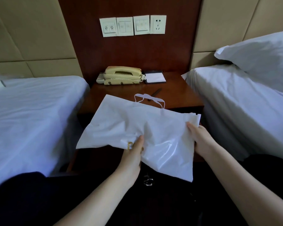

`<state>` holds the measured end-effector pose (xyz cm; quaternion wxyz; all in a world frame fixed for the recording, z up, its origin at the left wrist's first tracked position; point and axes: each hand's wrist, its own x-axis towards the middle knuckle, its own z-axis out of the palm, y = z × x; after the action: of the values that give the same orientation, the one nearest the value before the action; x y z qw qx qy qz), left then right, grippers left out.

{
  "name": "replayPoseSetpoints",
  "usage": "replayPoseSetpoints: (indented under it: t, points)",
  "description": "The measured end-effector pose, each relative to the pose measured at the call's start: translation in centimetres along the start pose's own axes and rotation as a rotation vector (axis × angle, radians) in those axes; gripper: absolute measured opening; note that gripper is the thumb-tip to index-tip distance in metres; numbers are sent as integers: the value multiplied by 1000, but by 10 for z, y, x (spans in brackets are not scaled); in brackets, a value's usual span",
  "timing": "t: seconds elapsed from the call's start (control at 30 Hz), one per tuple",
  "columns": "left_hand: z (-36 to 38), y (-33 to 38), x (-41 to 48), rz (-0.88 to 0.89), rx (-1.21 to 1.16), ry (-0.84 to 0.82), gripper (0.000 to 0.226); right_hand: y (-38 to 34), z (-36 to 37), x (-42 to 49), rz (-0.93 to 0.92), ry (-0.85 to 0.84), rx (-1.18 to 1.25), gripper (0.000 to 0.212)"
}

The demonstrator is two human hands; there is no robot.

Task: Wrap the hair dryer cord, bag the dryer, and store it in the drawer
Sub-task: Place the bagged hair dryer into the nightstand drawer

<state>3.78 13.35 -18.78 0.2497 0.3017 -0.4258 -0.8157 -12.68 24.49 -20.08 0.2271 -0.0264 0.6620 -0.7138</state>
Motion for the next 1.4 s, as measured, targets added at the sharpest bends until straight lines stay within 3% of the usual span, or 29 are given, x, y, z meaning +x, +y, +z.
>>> replayPoseSetpoints:
  t: [0.13,0.27,0.37,0.57,0.7,0.77,0.87,1.0,1.03,1.13,1.23,1.3,1.4]
  points:
    - [3,-6,-5,-51,1,23,17,3,-5,9,-1,137,-139,18]
    - [-6,-1,-8,-179,-55,-28,21,9,-10,9,-6,165,-202,14]
    - [-18,9,-8,-153,0,-24,17,7,-9,7,-53,156,-240,16]
    - [-61,38,4,-116,-30,164,28,6,-7,11,-48,168,-313,25]
    - [-81,55,16,-49,31,268,15,7,-9,15,-33,176,-368,25]
    - [-94,64,27,-53,116,298,12,7,-11,18,-41,168,-392,27]
    - [-106,77,44,-150,384,270,27,5,-14,20,-34,148,-408,29]
    - [-99,85,73,-222,783,130,79,-2,-15,28,-79,113,-467,27]
    - [-95,84,83,-213,852,96,81,-3,-15,31,-101,106,-506,24]
    - [-75,81,99,-190,958,117,62,-7,-15,43,-138,82,-662,20]
    - [-65,62,120,-216,865,160,64,-10,-18,58,-156,81,-733,20]
    - [-64,54,125,-195,926,193,66,-12,-17,66,-168,80,-764,15]
    - [-67,56,132,-121,1001,216,40,-15,-11,75,-212,83,-796,15]
